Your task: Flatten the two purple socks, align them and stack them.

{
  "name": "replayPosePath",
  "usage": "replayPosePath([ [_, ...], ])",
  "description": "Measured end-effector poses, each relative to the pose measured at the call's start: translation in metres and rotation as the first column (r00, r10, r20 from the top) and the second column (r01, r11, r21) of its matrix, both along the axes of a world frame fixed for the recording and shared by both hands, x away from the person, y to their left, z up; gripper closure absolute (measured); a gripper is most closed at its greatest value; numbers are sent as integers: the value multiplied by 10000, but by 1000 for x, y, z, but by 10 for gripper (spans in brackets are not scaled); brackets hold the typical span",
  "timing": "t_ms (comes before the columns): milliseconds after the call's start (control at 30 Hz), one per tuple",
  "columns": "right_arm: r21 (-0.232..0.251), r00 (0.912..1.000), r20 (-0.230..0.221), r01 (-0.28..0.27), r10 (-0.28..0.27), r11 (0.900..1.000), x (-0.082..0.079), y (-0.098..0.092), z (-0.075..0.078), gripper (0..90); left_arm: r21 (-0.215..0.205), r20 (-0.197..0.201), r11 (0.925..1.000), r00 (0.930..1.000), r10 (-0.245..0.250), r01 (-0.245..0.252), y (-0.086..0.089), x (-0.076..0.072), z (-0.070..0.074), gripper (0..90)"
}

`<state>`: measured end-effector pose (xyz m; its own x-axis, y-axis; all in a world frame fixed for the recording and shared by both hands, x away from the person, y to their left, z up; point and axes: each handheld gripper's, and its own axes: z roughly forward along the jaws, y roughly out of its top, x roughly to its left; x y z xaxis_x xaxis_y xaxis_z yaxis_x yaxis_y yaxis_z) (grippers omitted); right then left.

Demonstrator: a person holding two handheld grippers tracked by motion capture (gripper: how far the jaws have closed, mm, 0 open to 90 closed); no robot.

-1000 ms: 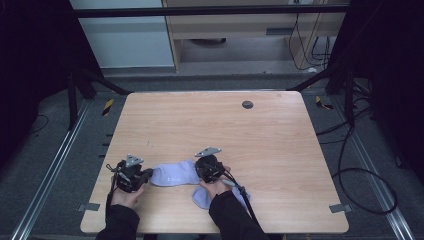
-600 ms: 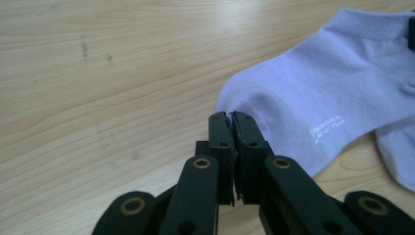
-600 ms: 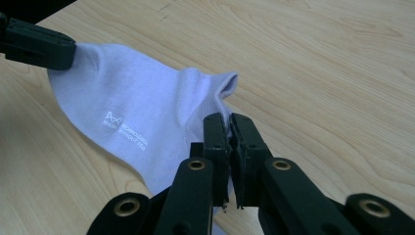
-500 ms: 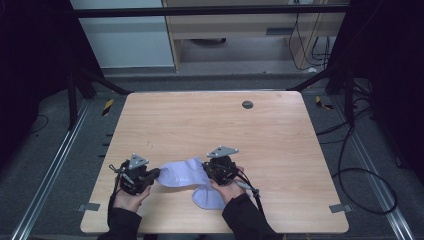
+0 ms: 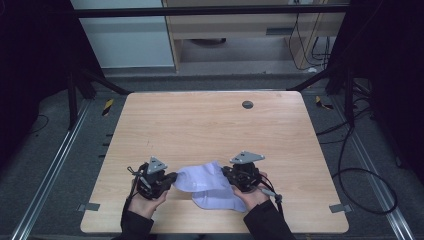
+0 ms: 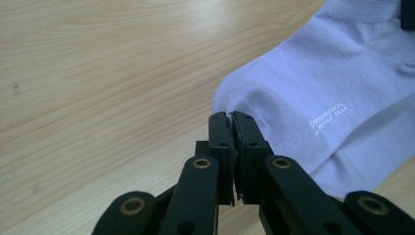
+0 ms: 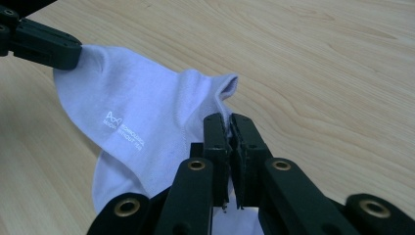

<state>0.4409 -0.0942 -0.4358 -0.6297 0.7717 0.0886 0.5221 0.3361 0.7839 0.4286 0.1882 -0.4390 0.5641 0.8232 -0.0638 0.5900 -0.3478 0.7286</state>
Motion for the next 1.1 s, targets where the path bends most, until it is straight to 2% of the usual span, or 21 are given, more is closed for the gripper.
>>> replayPosePath([
  [267, 29, 9999, -62, 123, -123, 9999, -19, -28, 0, 865, 12, -187, 9983, 9981, -586, 586, -22, -6, 1, 870],
  [533, -15, 9996, -188, 191, -191, 9998, -33, -42, -7, 864, 199, -424, 9933, 9927, -1128, 1137, -39, -12, -6, 870],
  [1100, -310, 9978, -636, 190, -210, 9993, -40, -47, -22, 863, 542, -857, 9884, 9869, -1368, 1417, -49, -10, -25, 869],
])
